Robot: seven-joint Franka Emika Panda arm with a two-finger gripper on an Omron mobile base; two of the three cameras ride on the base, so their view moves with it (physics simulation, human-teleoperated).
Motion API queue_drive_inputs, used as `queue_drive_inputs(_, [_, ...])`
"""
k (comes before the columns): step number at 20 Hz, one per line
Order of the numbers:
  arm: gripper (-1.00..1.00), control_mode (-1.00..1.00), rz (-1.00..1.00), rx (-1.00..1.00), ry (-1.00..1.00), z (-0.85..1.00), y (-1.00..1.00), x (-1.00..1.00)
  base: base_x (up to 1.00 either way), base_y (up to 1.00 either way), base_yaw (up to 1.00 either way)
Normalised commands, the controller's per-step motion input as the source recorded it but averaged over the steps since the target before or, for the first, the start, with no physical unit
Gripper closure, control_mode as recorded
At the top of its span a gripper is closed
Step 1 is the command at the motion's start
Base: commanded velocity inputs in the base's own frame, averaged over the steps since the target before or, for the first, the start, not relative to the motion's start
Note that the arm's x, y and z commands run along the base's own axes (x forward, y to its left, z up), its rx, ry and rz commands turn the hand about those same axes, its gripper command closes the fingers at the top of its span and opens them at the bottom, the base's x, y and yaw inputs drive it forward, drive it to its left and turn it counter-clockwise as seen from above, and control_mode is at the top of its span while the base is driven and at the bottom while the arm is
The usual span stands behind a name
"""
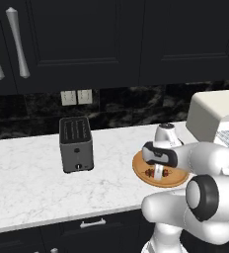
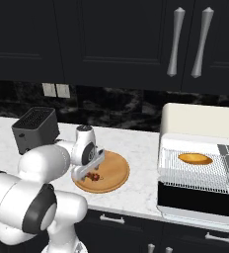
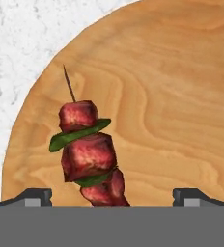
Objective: Pick up the kebab skewer and baguette bread, and place them inside the toaster oven. Close the toaster oven door and start by setting the timer.
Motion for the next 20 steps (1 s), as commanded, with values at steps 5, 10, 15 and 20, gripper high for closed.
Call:
queue_drive_inputs(5, [-1.00, -1.00, 0.00, 0.00, -0.05, -0.50, 0.00, -0.05, 0.00, 0.00, 0.00])
queue_drive_inputs(10, [-1.00, -1.00, 0.00, 0.00, -0.02, -0.23, 0.00, 0.01, 0.00, 0.00, 0.00])
queue_drive_inputs(15, [1.00, -1.00, 0.00, 0.00, 0.00, -0.03, 0.00, 0.00, 0.00, 0.00, 0.00])
queue_drive_inputs(20, [1.00, -1.00, 0.00, 0.00, 0.00, -0.01, 0.00, -0.02, 0.00, 0.00, 0.00])
